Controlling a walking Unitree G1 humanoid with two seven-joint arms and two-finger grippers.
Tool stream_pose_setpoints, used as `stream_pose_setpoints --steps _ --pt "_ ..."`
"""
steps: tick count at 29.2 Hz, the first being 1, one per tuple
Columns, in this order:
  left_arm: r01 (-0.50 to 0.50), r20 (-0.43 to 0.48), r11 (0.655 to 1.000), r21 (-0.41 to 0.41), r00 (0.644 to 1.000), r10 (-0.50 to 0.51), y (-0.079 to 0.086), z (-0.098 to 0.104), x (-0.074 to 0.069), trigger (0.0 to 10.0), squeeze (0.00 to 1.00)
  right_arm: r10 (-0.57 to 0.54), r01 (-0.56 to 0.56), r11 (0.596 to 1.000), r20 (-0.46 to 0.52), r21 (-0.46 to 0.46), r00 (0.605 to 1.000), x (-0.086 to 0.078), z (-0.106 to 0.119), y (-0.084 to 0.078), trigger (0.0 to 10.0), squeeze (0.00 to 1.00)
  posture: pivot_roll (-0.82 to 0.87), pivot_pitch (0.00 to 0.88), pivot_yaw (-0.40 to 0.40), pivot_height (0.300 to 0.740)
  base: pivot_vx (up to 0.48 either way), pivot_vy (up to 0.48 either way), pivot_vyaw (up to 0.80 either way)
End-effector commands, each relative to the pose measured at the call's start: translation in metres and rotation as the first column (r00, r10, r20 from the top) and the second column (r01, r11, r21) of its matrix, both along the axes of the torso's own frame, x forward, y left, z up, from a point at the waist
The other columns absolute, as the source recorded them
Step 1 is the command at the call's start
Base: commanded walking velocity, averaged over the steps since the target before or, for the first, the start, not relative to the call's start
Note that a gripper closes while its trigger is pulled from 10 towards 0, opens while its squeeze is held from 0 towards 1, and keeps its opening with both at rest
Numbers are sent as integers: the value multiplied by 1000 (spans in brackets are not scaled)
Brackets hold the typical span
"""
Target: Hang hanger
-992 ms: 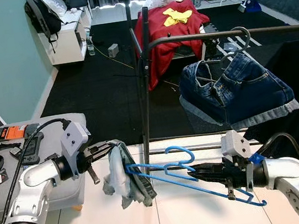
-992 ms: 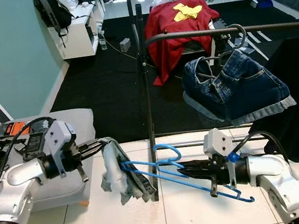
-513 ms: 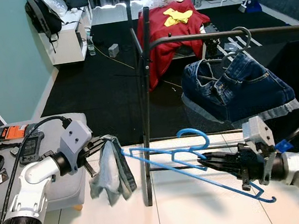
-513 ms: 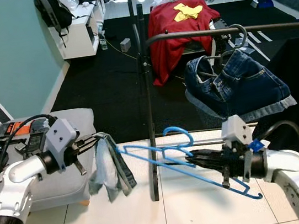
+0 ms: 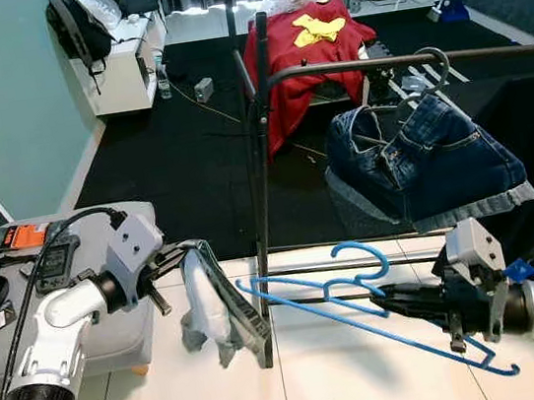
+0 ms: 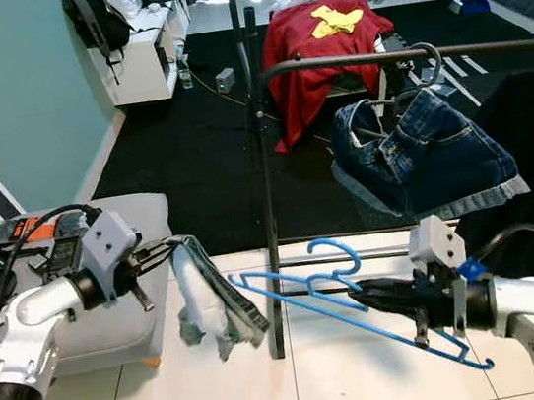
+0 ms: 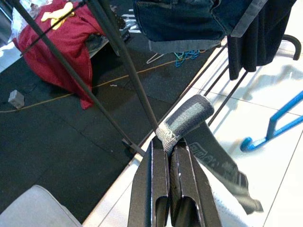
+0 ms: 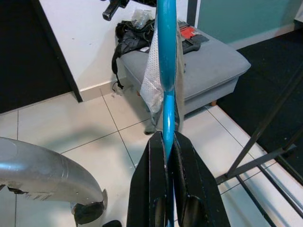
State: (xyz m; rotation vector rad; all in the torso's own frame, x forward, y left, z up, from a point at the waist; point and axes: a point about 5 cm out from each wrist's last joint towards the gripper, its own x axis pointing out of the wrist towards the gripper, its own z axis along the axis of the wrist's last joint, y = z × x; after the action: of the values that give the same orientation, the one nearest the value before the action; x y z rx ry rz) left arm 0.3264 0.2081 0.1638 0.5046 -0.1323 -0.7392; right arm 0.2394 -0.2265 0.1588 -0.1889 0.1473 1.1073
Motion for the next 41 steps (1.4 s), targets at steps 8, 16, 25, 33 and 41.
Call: stream_pose_setpoints --steps 8,16,25,33,41 --pt "4 -9 1000 -5 1000 -4 -2 -1 0 10000 0 30 -30 999 10 17 999 2 2 7 10000 0 -58 62 17 740 0 0 0" --pt "45 -4 998 -46 999 -45 -8 1 -1 10000 0 7 -7 1000 23 -1 1000 6 -1 4 10000 0 -58 62 20 740 0 0 0" --pt "73 5 994 -79 997 -73 -15 3 -2 10000 0 -27 27 1000 52 -3 998 9 -1 2 10000 0 -58 65 17 740 0 0 0" --pt "96 2 991 -97 995 -97 -18 4 -4 10000 0 -10 10 1000 28 4 1000 7 -5 4 10000 0 -57 67 17 740 0 0 0" --pt "105 2 990 -95 994 -106 -22 5 -3 10000 0 -6 6 1000 29 10 1000 8 -5 5 10000 0 -55 69 19 740 0 0 0"
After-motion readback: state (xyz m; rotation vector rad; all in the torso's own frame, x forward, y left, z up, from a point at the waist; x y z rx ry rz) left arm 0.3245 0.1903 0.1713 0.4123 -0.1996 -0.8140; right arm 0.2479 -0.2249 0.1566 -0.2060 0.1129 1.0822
